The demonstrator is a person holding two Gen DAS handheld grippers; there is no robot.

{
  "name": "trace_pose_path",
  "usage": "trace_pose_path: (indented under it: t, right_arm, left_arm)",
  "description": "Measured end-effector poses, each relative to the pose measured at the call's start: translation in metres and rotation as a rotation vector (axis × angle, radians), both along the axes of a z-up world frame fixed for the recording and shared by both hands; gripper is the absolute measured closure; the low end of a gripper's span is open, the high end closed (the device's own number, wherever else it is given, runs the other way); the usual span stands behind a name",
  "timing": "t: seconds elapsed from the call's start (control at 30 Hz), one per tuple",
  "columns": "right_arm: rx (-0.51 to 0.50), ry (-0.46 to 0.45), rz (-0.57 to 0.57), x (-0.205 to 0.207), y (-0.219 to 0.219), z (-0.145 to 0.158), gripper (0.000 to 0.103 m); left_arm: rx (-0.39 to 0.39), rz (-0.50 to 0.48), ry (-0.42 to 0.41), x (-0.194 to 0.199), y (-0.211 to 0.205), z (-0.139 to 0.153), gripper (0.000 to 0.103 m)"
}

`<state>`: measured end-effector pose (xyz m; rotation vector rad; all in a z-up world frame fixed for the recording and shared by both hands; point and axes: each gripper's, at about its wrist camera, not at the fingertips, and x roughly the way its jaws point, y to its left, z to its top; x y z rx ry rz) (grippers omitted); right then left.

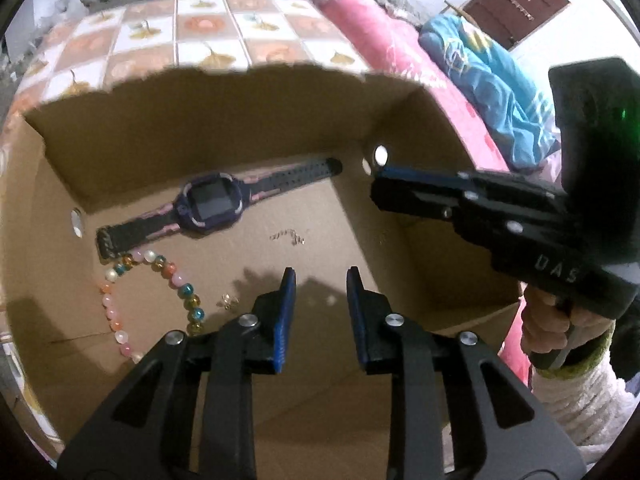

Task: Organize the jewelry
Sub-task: 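Carry the charm over the box and open the left gripper to drop it, then withdraw both open tools from the box back over the table charms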

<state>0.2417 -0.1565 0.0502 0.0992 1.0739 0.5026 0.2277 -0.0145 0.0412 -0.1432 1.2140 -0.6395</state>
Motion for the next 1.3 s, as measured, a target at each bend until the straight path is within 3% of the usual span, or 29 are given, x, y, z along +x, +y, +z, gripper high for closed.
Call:
trace_pose_path:
  t: [0.07,0.13,0.27,0.4,0.57,0.7,0.9,1.07,1.3]
  right_arm:
    - [0.005,-0.037,-0.009,-0.011,-0.004,0.008,0.093]
    - [0.028,-0.094,-0.028,-0.028,-0.009,0.021,0.079]
    - [0.104,-0.241,-0.079,-0.079,-0.023,0.046,0.067]
    - [0.193,-0.287,-0.145,-0.121,-0.039,0.051,0.055]
    - [0.193,-0.304,-0.188,-0.162,-0.047,0.047,0.043]
    - [0.191,-0.297,-0.173,-0.19,-0.045,0.038,0.033]
    - [0.161,-0.233,-0.123,-0.204,-0.036,0.022,0.031]
    - [0.007,-0.227,-0.061,-0.188,-0.02,0.061,0.03]
    - [-0.045,-0.155,0.132,-0.164,0.059,0.121,0.026]
  left_arm:
    - [0.001,-0.005,-0.061,-0.008,-0.001,0.015,0.078]
    - [-0.002,-0.001,-0.125,-0.021,0.002,0.03,0.078]
    - [-0.029,0.007,-0.304,-0.063,0.01,0.061,0.059]
    - [-0.088,0.019,-0.404,-0.108,0.02,0.074,0.039]
    - [-0.144,0.064,-0.412,-0.147,0.032,0.073,0.024]
    - [-0.066,0.064,-0.436,-0.18,0.041,0.065,0.019]
    - [-0.008,0.097,-0.35,-0.205,0.044,0.036,0.019]
    - [-0.01,0.102,-0.307,-0.206,0.04,0.019,0.019]
    - [0.007,0.088,-0.324,-0.199,0.026,0.019,0.019]
